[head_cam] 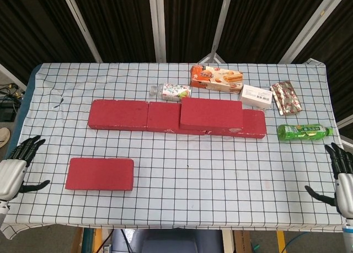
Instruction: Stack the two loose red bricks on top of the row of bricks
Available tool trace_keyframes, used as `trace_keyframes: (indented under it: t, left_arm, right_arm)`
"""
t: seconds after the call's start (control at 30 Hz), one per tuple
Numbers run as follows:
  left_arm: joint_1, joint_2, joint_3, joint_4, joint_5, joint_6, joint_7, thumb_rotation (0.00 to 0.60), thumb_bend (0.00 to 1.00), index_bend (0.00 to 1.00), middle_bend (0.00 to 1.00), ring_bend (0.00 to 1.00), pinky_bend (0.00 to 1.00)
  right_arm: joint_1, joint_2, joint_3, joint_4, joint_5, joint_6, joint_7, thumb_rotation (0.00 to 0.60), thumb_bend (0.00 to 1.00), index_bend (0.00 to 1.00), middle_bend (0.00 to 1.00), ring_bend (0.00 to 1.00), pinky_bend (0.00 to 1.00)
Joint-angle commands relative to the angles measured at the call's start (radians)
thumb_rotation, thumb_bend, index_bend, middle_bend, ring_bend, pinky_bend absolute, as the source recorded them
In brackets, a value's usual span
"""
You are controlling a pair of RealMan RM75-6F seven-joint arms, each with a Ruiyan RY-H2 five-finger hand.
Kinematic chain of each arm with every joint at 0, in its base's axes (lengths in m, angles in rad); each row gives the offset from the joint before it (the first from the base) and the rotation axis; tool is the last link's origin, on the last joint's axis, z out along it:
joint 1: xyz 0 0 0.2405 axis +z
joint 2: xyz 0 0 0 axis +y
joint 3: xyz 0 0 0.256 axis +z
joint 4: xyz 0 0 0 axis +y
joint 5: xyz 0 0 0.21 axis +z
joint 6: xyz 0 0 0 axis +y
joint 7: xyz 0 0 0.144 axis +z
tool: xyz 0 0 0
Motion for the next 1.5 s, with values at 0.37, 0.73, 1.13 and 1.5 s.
trace_keyframes:
  t: [0.37, 0.73, 1.13, 1.5]
  left_arm:
    - [-0.181, 0.124, -0.035, -0.283, -0.285, -0.288, 0.39, 0.6, 0.0, 0.0, 0.0, 0.0, 0.0]
    - [-0.325, 0.011, -0.04, -0.3, -0.585, -0.377, 0.597, 0.6, 0.0, 0.0, 0.0, 0.0, 0.0]
    - [-0.388, -0.108, 0.005, -0.237, -0.604, -0.402, 0.633, 0.6, 0.0, 0.0, 0.0, 0.0, 0.0]
    - [-0.395, -0.126, 0.042, -0.224, -0.533, -0.412, 0.588, 0.6, 0.0, 0.0, 0.0, 0.0, 0.0]
  right_arm:
    - [0.008, -0.021, -0.051, -0.04, -0.004, -0.079, -0.085, 0.6, 0.17, 0.0, 0.0, 0.0, 0.0]
    - [0.008, -0.025, -0.038, -0.042, 0.041, -0.083, -0.104, 0.6, 0.17, 0.0, 0.0, 0.0, 0.0]
    - [0.012, -0.025, -0.031, -0.036, 0.062, -0.093, -0.099, 0.6, 0.17, 0.0, 0.0, 0.0, 0.0]
    - [0.01, -0.028, -0.023, -0.043, 0.083, -0.091, -0.107, 0.6, 0.17, 0.0, 0.0, 0.0, 0.0]
